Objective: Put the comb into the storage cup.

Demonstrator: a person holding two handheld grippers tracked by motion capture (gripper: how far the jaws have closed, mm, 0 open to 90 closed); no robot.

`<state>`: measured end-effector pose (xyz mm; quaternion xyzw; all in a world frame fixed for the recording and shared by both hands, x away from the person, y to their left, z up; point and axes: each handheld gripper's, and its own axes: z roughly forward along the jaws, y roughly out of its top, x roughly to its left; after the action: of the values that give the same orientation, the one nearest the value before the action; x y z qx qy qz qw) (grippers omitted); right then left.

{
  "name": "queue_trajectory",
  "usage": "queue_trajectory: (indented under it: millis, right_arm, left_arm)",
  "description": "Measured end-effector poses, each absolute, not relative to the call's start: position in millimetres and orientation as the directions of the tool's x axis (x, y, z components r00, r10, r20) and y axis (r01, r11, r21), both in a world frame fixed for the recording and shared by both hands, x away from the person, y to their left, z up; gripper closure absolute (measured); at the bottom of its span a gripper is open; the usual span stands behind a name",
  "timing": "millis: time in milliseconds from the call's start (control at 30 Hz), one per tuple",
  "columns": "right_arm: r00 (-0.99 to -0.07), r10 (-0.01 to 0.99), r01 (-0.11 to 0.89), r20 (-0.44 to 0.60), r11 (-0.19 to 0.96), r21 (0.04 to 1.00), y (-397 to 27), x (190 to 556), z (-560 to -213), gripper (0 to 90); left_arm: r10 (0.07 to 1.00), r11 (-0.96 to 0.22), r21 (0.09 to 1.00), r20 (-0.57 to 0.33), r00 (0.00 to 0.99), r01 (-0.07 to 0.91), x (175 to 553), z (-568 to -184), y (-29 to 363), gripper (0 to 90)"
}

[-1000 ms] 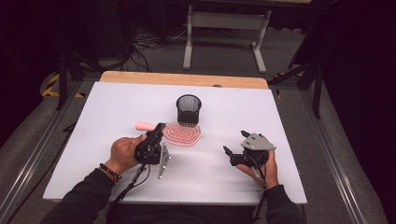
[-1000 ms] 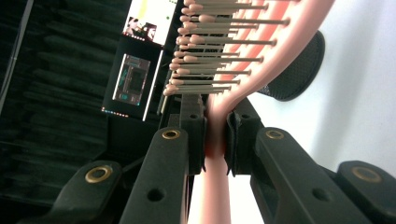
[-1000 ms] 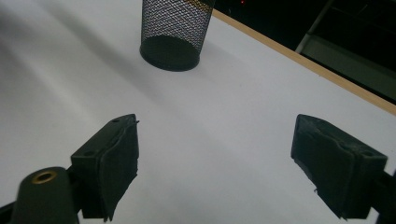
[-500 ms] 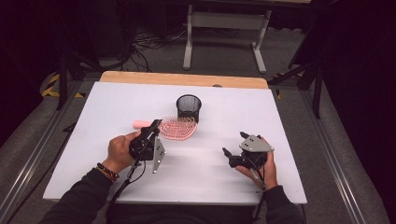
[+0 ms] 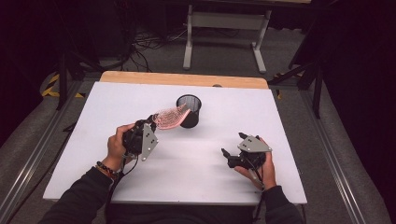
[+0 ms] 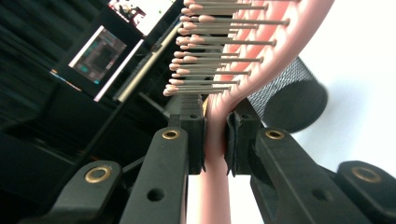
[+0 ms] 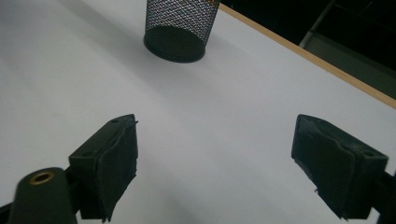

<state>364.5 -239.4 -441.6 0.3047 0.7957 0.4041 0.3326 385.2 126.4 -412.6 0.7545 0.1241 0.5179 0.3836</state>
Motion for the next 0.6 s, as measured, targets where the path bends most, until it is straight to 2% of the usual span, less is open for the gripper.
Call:
queue_trajectory:
  millis: [100,300,467,600]
  right_arm:
    - [-0.593,0.755,0.221,-0.280,0.487,0.845,-239,365,-442,15.7]
    - [-0.597,0.753,0.228,-0.276,0.489,0.842,-239,365,-443,16.2]
    - [-0.602,0.749,0.229,-0.277,0.494,0.839,-238,366,-444,16.1]
    - [-0.602,0.750,0.231,-0.275,0.493,0.839,-238,366,-444,16.5]
  left_arm:
    - [0.606,-0.629,0.753,0.629,0.487,-0.191,388,-406,131,80.0]
    - [0.665,-0.464,0.879,0.425,0.614,-0.105,399,-393,143,80.0]
    - [0.669,-0.380,0.923,0.315,0.673,-0.054,409,-390,148,80.0]
    - [0.669,-0.346,0.938,0.275,0.691,-0.038,415,-388,148,80.0]
